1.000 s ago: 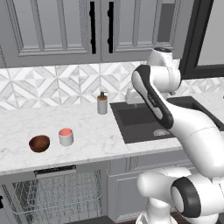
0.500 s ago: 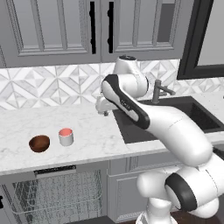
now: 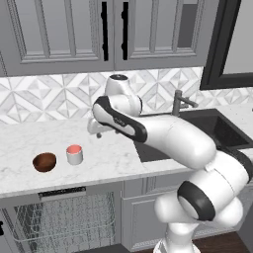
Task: Pick up the cup and bowl from the counter, place them in the dishwasher, and close the dishwasher door.
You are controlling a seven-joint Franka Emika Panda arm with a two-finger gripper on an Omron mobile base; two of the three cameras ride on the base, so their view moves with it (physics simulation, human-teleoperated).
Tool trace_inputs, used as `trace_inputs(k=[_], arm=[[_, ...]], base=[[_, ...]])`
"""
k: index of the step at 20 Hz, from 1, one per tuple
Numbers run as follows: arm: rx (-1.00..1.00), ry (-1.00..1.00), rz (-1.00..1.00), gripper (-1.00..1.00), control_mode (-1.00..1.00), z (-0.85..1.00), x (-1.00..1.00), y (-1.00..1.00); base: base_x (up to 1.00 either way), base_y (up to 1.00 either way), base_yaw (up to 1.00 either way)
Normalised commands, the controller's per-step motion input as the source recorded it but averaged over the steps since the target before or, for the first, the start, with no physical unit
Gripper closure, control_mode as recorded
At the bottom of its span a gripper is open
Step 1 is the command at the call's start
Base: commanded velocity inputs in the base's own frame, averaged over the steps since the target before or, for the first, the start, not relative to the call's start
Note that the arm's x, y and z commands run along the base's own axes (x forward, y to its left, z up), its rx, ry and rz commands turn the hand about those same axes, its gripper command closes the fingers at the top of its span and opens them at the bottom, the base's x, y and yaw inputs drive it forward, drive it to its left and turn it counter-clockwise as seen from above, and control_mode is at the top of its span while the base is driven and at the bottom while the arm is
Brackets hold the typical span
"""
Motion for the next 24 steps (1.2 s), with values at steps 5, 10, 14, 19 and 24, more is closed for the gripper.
trace_inputs(k=[5, 10, 14, 19, 24], arm=[[0.0, 0.0, 0.03, -1.0, -1.0, -0.34, 0.3, 0.52], [0.0, 0.0, 0.01, -1.0, -1.0, -0.27, 0.32, 0.08], [0.0, 0.0, 0.0, -1.0, -1.0, -0.26, 0.32, 0.0], [0.0, 0.03, 0.0, -1.0, -1.0, -0.26, 0.3, 0.15], [0.0, 0.04, 0.0, -1.0, -1.0, -0.16, 0.33, 0.29]], base=[[0.0, 0.0, 0.0], [0.0, 0.0, 0.0], [0.0, 0.0, 0.0], [0.0, 0.0, 0.0], [0.0, 0.0, 0.0]])
